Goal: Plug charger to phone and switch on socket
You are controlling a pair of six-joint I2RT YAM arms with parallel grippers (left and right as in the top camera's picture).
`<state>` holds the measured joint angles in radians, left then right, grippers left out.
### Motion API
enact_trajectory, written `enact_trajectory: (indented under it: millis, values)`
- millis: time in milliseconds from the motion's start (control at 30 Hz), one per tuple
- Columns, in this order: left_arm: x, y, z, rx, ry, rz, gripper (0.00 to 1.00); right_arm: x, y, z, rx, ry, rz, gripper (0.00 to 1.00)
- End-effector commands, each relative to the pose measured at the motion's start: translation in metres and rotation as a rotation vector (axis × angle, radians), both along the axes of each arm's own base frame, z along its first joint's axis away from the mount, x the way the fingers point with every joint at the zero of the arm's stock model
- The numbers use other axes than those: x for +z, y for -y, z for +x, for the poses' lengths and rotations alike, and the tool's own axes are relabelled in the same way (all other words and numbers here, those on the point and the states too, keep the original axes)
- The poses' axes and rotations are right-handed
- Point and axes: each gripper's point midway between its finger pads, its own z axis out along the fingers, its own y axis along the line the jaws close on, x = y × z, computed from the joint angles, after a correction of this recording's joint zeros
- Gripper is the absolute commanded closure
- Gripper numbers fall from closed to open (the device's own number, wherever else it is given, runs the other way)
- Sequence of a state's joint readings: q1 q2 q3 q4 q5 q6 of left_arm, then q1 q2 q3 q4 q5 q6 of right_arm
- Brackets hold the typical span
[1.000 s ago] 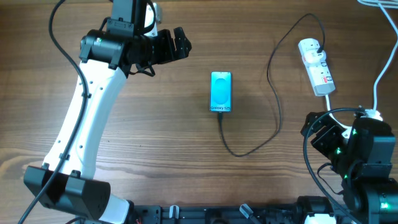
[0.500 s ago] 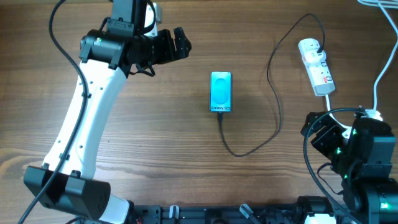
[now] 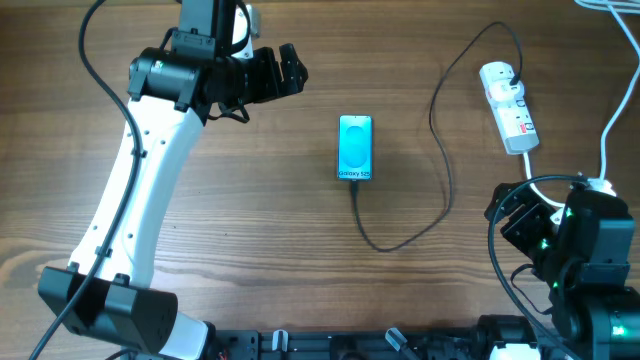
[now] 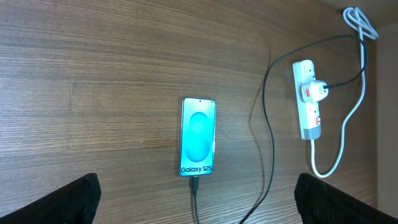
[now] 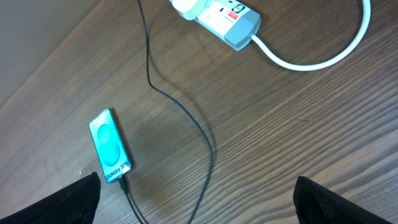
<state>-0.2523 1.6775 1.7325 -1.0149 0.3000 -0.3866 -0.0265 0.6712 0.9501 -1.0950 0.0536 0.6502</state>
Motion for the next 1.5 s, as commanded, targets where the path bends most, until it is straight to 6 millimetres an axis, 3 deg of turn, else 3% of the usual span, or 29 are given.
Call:
enact_trajectory:
  millis: [0, 267, 600, 733, 1000, 1467]
  values:
    - [0.001, -0.002, 0.001, -0.007, 0.010, 0.011, 0.00, 0.009, 0.000, 0.000, 0.042, 0.059, -0.046, 0.00]
    - [0.001, -0.002, 0.001, -0.007, 0.010, 0.011, 0.00, 0.059, -0.033, 0.001, 0.444, 0.328, -0.282, 0.00]
    - [0.001, -0.002, 0.001, -0.007, 0.010, 0.011, 0.00, 0.083, -0.034, -0.020, 0.453, 0.463, -0.345, 0.00]
    - [0.001, -0.002, 0.001, -0.007, 0.010, 0.011, 0.00, 0.075, -0.039, -0.017, 0.473, 0.494, -0.336, 0.00]
    - [0.001, -0.002, 0.001, -0.007, 0.010, 0.011, 0.00, 0.031, -0.065, 0.002, 0.583, 0.696, -0.316, 0.00]
    - [0.001, -0.002, 0.001, -0.007, 0.010, 0.011, 0.00, -0.005, -0.065, 0.025, 0.556, 0.860, -0.366, 0.00]
